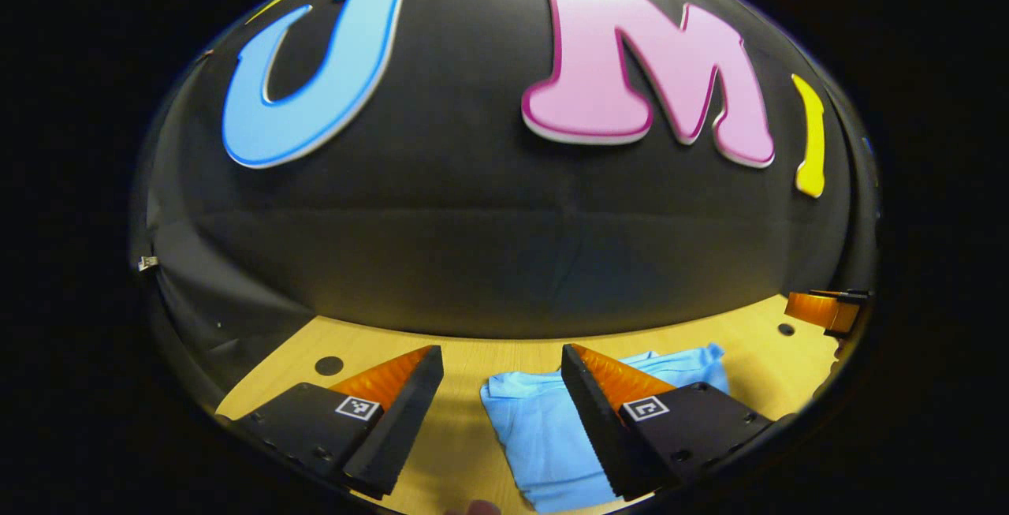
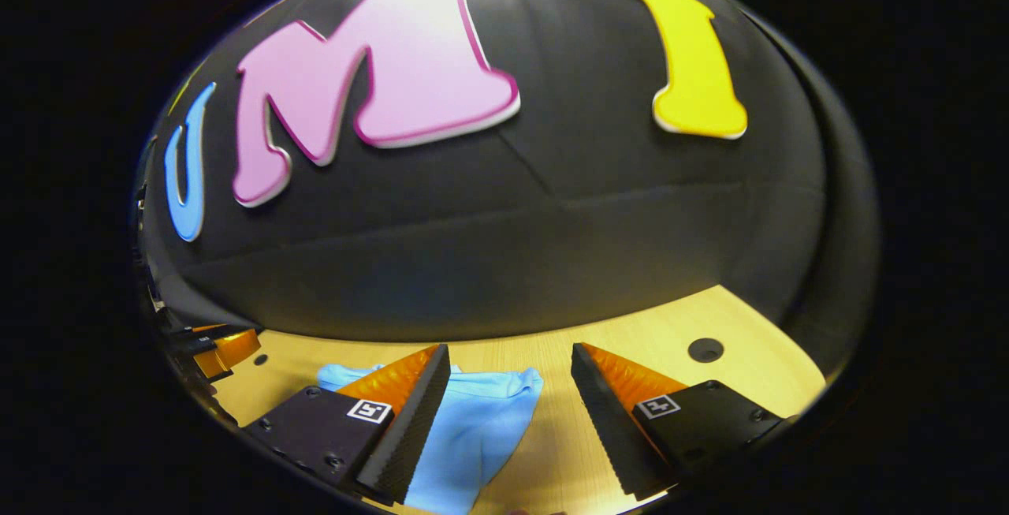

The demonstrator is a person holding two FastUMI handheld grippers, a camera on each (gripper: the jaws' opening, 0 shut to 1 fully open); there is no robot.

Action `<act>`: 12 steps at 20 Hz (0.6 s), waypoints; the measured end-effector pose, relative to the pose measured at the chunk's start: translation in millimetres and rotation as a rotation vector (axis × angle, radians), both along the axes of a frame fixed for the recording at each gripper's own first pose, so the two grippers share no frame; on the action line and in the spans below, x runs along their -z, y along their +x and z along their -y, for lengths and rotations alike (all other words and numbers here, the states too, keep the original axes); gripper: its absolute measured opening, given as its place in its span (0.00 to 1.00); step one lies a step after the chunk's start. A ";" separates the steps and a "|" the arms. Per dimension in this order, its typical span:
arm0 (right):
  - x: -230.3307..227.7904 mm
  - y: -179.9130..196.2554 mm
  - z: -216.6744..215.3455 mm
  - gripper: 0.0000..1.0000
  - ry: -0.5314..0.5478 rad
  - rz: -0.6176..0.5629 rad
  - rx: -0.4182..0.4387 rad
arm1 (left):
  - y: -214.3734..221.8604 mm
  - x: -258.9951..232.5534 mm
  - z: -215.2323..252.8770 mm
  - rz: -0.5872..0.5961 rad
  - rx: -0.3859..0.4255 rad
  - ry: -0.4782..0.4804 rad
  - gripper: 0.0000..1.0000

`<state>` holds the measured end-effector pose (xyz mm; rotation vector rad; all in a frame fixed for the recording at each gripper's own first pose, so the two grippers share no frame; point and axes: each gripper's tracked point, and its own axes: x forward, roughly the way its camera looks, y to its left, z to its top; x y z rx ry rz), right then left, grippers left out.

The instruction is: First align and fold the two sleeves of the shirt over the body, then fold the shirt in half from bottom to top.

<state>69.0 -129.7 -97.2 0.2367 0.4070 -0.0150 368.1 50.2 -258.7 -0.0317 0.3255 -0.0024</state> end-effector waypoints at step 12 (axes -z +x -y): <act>-230.7 -181.1 -3.9 0.96 -0.069 0.269 -0.044 | -228.4 -182.4 3.1 0.220 0.013 0.008 0.93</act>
